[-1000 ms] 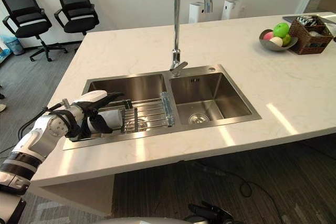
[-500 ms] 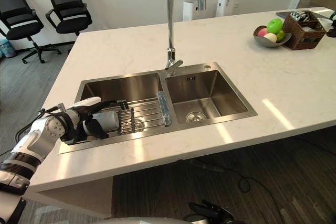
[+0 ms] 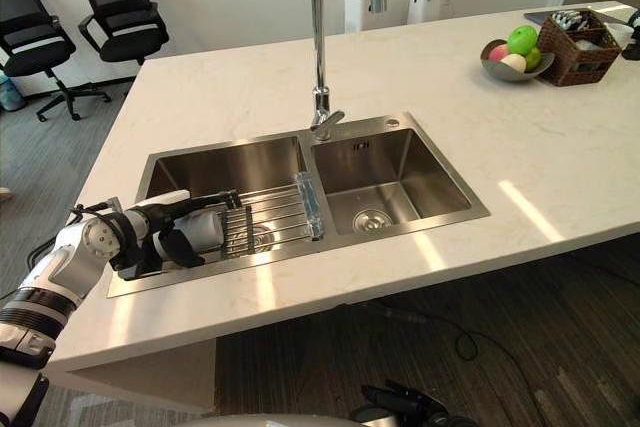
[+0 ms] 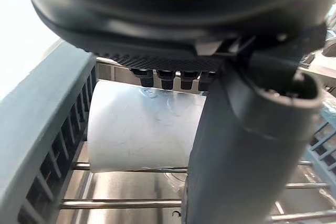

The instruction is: Walk over to the sink, pick up the cup, carry it to the dishwasher, place the cup inside the dishwasher, then close the dishwasher door

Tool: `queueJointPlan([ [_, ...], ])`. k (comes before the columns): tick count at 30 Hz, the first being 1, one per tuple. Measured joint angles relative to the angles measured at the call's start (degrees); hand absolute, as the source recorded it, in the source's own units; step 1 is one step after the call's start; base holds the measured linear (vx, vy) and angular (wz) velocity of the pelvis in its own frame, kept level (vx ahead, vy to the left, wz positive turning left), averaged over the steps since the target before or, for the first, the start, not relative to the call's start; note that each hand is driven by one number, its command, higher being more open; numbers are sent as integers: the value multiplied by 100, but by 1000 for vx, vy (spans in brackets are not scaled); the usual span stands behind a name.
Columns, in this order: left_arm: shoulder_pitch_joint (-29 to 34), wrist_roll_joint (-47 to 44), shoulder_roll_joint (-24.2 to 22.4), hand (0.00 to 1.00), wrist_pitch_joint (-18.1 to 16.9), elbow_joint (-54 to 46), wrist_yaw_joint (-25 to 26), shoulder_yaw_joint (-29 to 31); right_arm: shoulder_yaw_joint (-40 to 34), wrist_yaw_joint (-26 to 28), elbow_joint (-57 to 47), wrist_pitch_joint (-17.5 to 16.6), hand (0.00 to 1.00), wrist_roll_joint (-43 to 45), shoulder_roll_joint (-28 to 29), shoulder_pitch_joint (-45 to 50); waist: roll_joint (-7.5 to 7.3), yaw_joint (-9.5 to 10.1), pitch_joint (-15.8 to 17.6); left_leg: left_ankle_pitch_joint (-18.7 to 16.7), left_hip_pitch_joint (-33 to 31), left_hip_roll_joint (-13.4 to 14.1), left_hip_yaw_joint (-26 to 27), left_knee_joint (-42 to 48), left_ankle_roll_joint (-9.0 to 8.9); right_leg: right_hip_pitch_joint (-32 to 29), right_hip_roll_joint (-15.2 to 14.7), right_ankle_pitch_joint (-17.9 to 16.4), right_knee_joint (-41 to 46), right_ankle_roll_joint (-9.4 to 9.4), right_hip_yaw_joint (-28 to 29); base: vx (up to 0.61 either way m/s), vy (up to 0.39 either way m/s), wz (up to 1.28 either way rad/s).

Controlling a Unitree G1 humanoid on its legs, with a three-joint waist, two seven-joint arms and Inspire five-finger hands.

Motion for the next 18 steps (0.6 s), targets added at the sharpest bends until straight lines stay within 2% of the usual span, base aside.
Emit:
queueJointPlan([
  [7,-126,416,-177,100,-27,484,126,0,2,112,192,-152,100,1,-30,-69,0,-29,-1,-3,21,11,70,-2,-4,-15,11,10,-1,-1,66,0,0,-5],
  [18,-226,873,-430,100,-292,1126,915,25,-24,153,288,-226,100,3,-30,-79,12,-36,-34,-5,20,19,161,-25,-5,-65,22,40,-6,5,147,-9,-2,-3],
])
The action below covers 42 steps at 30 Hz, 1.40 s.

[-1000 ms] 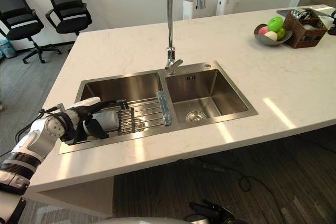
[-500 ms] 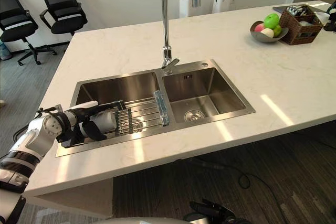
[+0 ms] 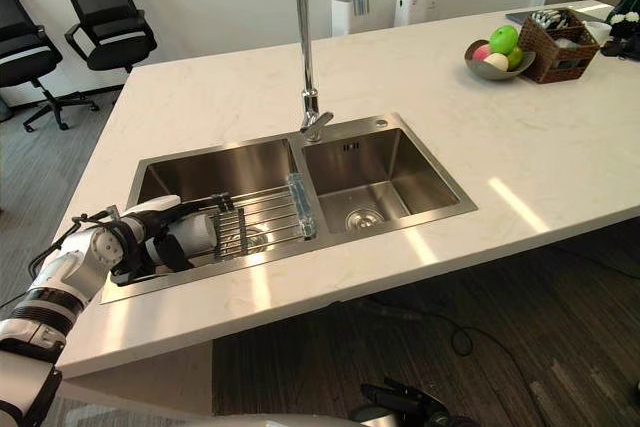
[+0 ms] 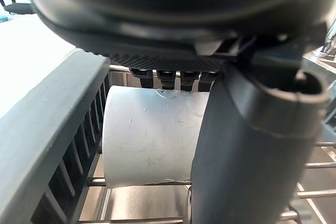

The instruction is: Walk over to the sink, pick up the cup, carry it to the dishwasher, place the cup inside the dishwasher, then close the dishwasher door

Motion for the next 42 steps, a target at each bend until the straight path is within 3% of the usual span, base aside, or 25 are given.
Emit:
queueJointPlan([
  [5,-61,6,-29,100,-63,251,-64,109,-11,16,21,-7,100,0,4,0,16,-1,-32,0,2,5,95,-1,1,-44,13,41,-2,2,100,-15,-4,-10],
  [6,-117,9,-30,0,-103,359,-90,110,-12,19,19,-7,100,0,4,0,18,0,-32,1,8,5,113,-1,1,-47,15,51,-1,3,117,-22,-6,-10],
  [10,-171,8,-30,0,-119,492,-143,124,-12,28,14,-7,100,0,3,0,22,-22,-31,1,25,6,146,-1,1,-47,18,72,-1,8,151,-21,-5,-5],
  [14,-242,224,-34,0,202,858,-160,367,-11,46,9,-5,100,-1,11,-27,21,-106,-29,0,33,12,176,-1,1,-54,26,78,-2,8,181,-2,-8,-4],
  [18,-244,341,-39,0,258,876,-76,441,-11,54,9,1,100,-1,8,-37,21,-111,-28,-9,34,19,206,0,1,-54,39,80,-5,6,206,30,-12,-4],
  [25,-195,341,-44,0,70,929,325,441,-8,65,7,75,100,-2,-10,-67,22,-100,-22,-26,20,40,197,4,-23,-48,59,79,-37,5,194,5,-4,0],
  [29,-37,194,-60,0,-253,863,983,443,-8,65,6,76,100,-2,-10,-63,16,-70,-17,-26,-2,32,145,23,-23,-47,48,78,-38,5,146,-5,-10,6],
  [35,293,-1161,-153,0,-591,-555,1727,581,-10,40,3,74,100,4,15,-17,-44,162,51,-13,-59,-1,-10,24,-5,-46,0,31,6,21,-3,-1,-5,13],
  [41,674,-2418,-787,0,-889,-2267,2164,1409,-50,-1,48,-13,100,29,51,34,-80,263,60,-11,-70,-38,-196,24,0,24,-43,-40,45,33,-168,16,-10,16],
  [42,812,-2800,-1067,0,-894,-2600,2259,1633,-107,-1,60,-61,100,29,85,72,-89,307,59,-11,-65,-33,-199,23,0,35,-39,-51,49,22,-174,0,0,0],
])
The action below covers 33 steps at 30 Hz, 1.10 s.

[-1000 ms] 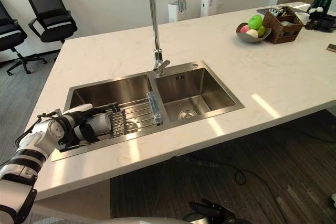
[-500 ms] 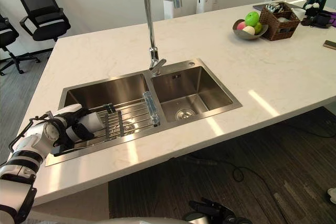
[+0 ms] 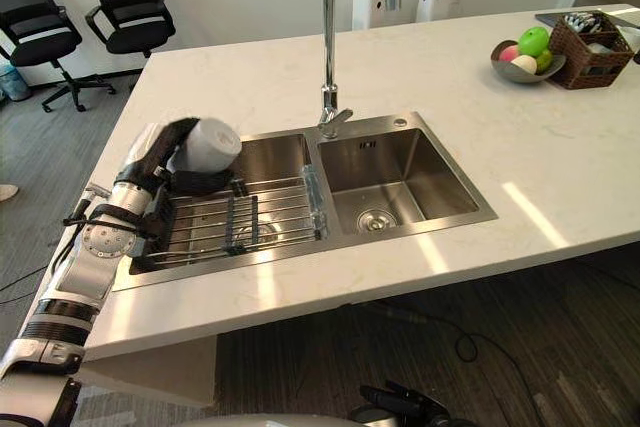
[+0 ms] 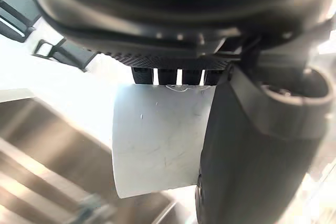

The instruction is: Walk over to the sink, pick up the cup, carry it to the dishwasher, place the cup inside the dishwasher, then close the dishwasher door

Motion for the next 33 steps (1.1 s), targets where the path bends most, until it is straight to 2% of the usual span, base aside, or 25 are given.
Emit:
queueJointPlan([
  [5,543,-565,-492,0,-42,-460,150,152,-12,-2,8,-48,100,-4,16,55,-34,96,-18,1,30,4,-53,-23,3,25,-1,-42,23,-3,-53,-14,-13,4],
  [8,802,-908,-544,0,-42,-468,229,152,-9,-40,-5,-48,100,-7,74,83,-114,176,-66,5,19,2,-89,-23,8,29,-5,-57,26,1,-92,-7,-13,7],
  [13,1313,-1323,-1018,0,-57,-1275,563,525,-12,-128,-81,-29,100,87,118,244,-248,288,-150,-13,-71,-39,-211,1,32,24,-50,-73,-25,17,-200,35,-1,13],
  [21,2026,-1543,-1430,0,-231,-2762,1110,1286,-137,-336,-312,-40,100,145,304,494,-254,468,-175,-20,-53,-52,-335,1,51,148,-60,-77,-60,23,-315,4,-8,8],
  [25,2276,-1564,-1493,0,-372,-3256,1234,1421,-139,-380,-405,-38,100,138,330,611,-225,530,-246,-22,-34,-54,-405,-22,59,188,-74,-101,-77,28,-385,-52,-14,8],
  [28,2408,-1826,-1633,0,-426,-3396,1214,1459,-139,-417,-403,-7,100,117,346,652,-211,530,-381,-9,-57,-59,-429,-22,74,182,-80,-102,-105,29,-412,-18,-8,6],
  [33,2432,-1831,-1700,0,-432,-3396,1245,1464,-139,-503,-408,-5,100,117,382,656,-207,528,-395,-2,-65,-73,-438,-21,80,181,-81,-101,-111,28,-422,0,0,0],
])
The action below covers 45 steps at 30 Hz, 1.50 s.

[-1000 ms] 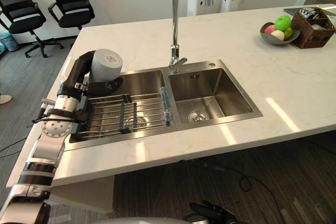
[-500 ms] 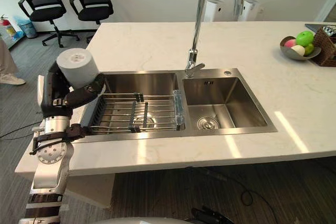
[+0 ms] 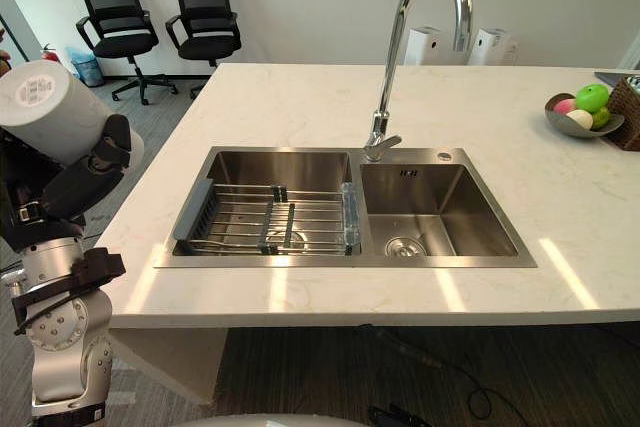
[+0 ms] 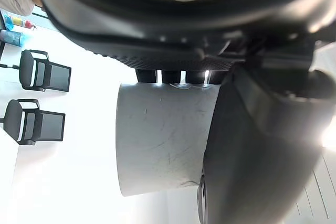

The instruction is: Walk over to the sink, pick up the cup, carry it to the dishwasher, place the cup inside the dishwasher, then close the dishwasher door

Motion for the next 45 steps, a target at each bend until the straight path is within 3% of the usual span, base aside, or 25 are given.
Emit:
queueJointPlan([
  [20,-2,4,-145,0,0,0,31,-148,-5,-271,61,49,100,83,76,-40,63,-8,-55,-2,7,9,52,6,-2,-3,16,7,-10,-3,55,-1,0,0],
  [28,0,28,-159,0,34,0,331,-167,-5,-245,216,-64,100,4,69,-56,88,32,-54,-7,-102,-7,-277,120,8,133,-36,-38,-16,1,-261,2,-8,21],
  [30,39,76,-299,0,96,-25,386,-163,-2,-100,231,-76,100,-170,-10,-98,106,172,33,-101,-499,-33,-667,559,37,143,-89,-44,-15,0,-644,-51,-26,82],
  [34,617,184,-669,0,168,-375,472,-102,45,251,266,-72,100,-563,-250,-257,208,469,336,20,-711,-99,-1206,544,-14,179,-107,-177,89,-24,-1219,-109,-45,85],
  [35,760,256,-687,0,169,-421,524,-82,159,486,243,-76,100,-975,-426,-380,240,552,362,-77,-831,-51,-1100,526,25,125,-56,-190,137,-43,-1431,-111,-81,93],
  [36,727,259,-680,0,191,-405,594,-87,281,746,279,-78,100,-1440,-518,-551,115,607,355,-364,-951,119,-274,685,251,74,-147,-135,-4,-93,-1723,-90,-58,107],
  [37,603,265,-660,0,193,-381,622,-105,320,839,347,-74,100,-1540,-545,-675,32,586,413,-529,-1129,276,337,1180,564,71,-253,-131,-38,-101,-1950,-74,-13,144],
  [38,299,280,-607,0,194,-301,637,-251,360,923,479,-11,100,-1590,-621,-924,30,576,553,-872,-1327,733,1559,2608,1092,88,-445,-178,131,-142,-2396,-57,29,144],
  [39,147,295,-555,0,210,-259,620,-343,430,905,481,130,100,-1549,-698,-1040,21,559,574,-979,-1192,975,2313,3289,1238,116,-601,-188,214,-154,-2673,-43,24,155],
  [40,8,299,-495,0,233,-245,584,-402,515,890,456,193,100,-1455,-810,-1062,11,515,560,-993,-974,1146,2815,3697,1224,163,-734,-188,288,-154,-2938,16,40,164],
  [42,-402,287,-305,0,200,-84,474,-519,478,816,522,230,100,-1150,-1017,-977,268,290,399,-865,-529,1579,3264,3979,1129,222,-902,-208,509,-172,-3672,47,77,198],
  [43,-645,287,-241,0,125,58,391,-608,313,778,556,217,100,-1013,-1062,-913,454,224,290,-132,-353,1729,3282,3603,1157,186,-1047,-334,936,-196,-4040,41,134,180],
  [44,-761,285,-242,0,76,144,354,-655,220,711,597,128,100,-992,-1061,-898,499,178,296,-113,-324,1587,3283,3385,1133,131,-1314,-462,1463,-273,-4149,9,261,203],
  [45,-838,234,-276,0,-3,310,317,-761,-15,580,629,-95,100,-986,-1128,-890,495,29,353,-29,-183,1272,3417,2840,1228,-200,-1880,-647,2720,-343,-4329,-40,272,156],
])
